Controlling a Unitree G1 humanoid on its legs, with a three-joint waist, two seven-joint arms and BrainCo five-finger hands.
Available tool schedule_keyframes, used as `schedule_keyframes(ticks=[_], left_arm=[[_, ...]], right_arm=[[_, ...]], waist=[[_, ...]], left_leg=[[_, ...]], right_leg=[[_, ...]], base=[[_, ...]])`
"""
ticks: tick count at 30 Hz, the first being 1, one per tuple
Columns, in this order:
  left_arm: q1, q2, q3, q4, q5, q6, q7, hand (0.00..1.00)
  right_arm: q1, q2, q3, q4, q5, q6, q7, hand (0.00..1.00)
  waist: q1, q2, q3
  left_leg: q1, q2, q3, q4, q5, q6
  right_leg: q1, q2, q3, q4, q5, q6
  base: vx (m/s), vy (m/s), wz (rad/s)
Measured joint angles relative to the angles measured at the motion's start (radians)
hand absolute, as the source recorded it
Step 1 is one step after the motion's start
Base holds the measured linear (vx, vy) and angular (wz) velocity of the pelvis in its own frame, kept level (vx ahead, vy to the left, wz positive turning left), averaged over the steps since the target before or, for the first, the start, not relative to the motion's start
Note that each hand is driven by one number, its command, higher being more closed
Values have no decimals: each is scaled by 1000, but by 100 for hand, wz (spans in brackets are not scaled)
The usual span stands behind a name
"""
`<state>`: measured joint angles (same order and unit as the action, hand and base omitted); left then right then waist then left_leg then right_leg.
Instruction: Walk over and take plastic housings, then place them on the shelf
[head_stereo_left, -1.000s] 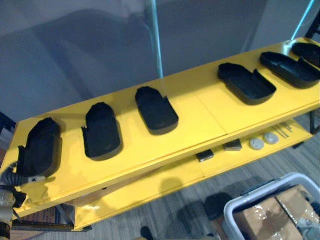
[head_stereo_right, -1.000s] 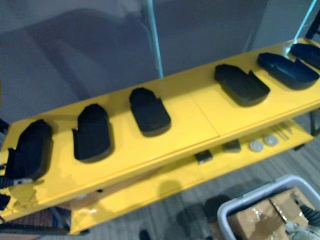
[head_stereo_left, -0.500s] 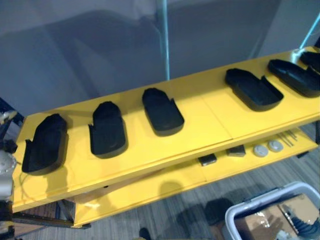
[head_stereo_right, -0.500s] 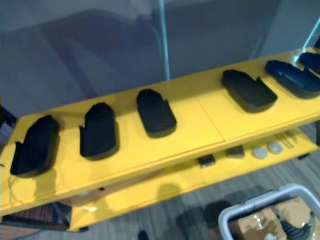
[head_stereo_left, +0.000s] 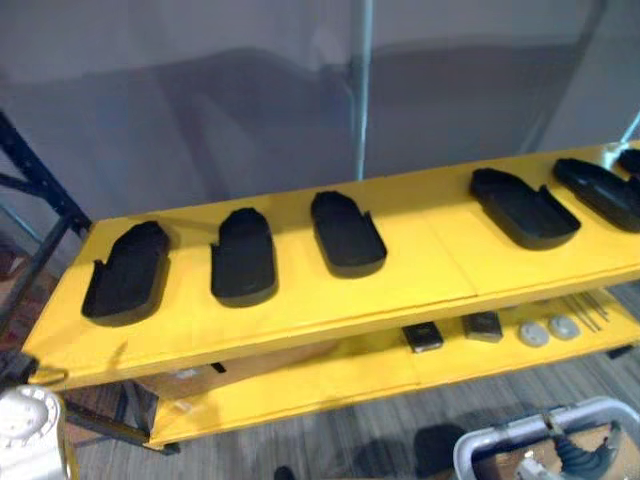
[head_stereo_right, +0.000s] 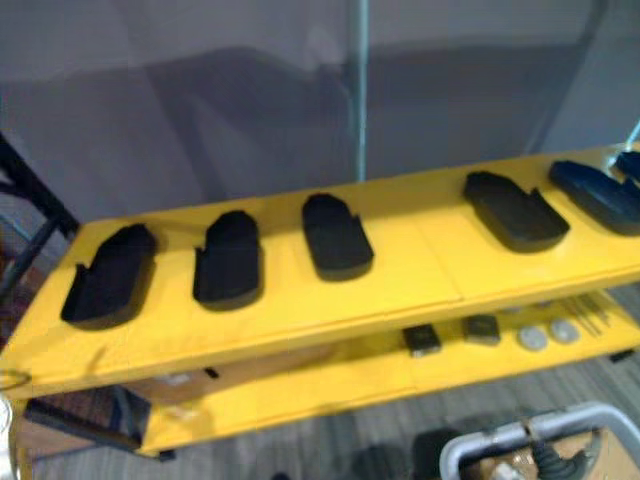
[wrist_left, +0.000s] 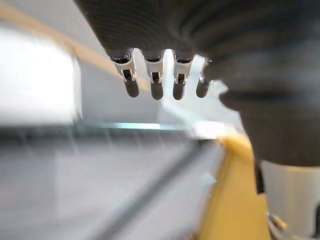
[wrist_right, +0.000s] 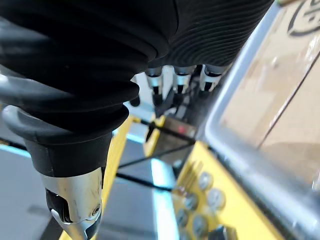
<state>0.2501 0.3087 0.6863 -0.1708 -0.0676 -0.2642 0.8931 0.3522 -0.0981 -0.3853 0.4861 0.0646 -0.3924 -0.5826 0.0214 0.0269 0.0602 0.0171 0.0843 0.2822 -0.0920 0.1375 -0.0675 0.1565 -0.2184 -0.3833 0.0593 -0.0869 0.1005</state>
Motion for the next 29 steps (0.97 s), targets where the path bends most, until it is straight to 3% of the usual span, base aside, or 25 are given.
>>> schedule_keyframes(ticks=[7,11,14,15,16,17,21,26,29], left_arm=[[101,-101,60,7,8,-26,70,0],[114,-104,69,128,-3,-12,32,0],[113,-106,18,331,-57,45,-123,0],[114,-116,-30,408,-80,70,-206,0],[114,-125,-56,442,-85,78,-236,0],[114,-149,-110,511,-125,99,-327,0],[101,-179,-186,723,-192,138,-526,0],[77,-205,-225,896,-216,139,-634,0],[41,-206,-261,1015,-303,144,-719,0]], right_arm=[[-7,25,23,10,1,6,61,0],[-25,24,28,15,24,26,105,0],[-43,16,83,55,58,54,143,0],[-47,17,111,59,71,65,160,0],[-51,17,119,67,72,69,170,0],[-62,17,132,89,81,83,193,0],[-93,16,129,160,98,108,255,0],[-125,17,97,273,118,116,328,0],[-167,16,81,347,119,115,358,0]], waist=[[28,-23,-15],[31,-26,-18],[32,-26,-17],[31,-27,-17],[31,-27,-17],[30,-31,-17],[20,-41,-15],[18,-47,-8],[18,-52,4]], left_leg=[[-25,-8,-63,0,17,6],[-45,-9,-83,0,25,9],[-35,-11,-84,0,23,10],[-36,-12,-86,0,23,10],[-36,-13,-86,0,23,10],[-36,-15,-86,0,22,11],[-33,-19,-81,0,13,12],[-13,-28,-76,0,-5,8],[1,-26,-73,0,-12,3]], right_leg=[[24,5,-63,-5,-1,1],[21,9,-84,-5,-1,2],[32,8,-85,-4,-10,14],[32,8,-84,-4,-13,19],[32,8,-84,-4,-14,19],[32,7,-82,-4,-17,21],[32,2,-78,-4,-21,24],[45,-9,-67,-5,-25,28],[57,-7,-59,-7,-28,32]], base=[[-40,-1,30],[-36,-1,17],[-1,0,2],[-1,-1,5],[6,3,5],[0,0,0],[33,-1,-2],[79,-13,-6],[65,-25,-4]])
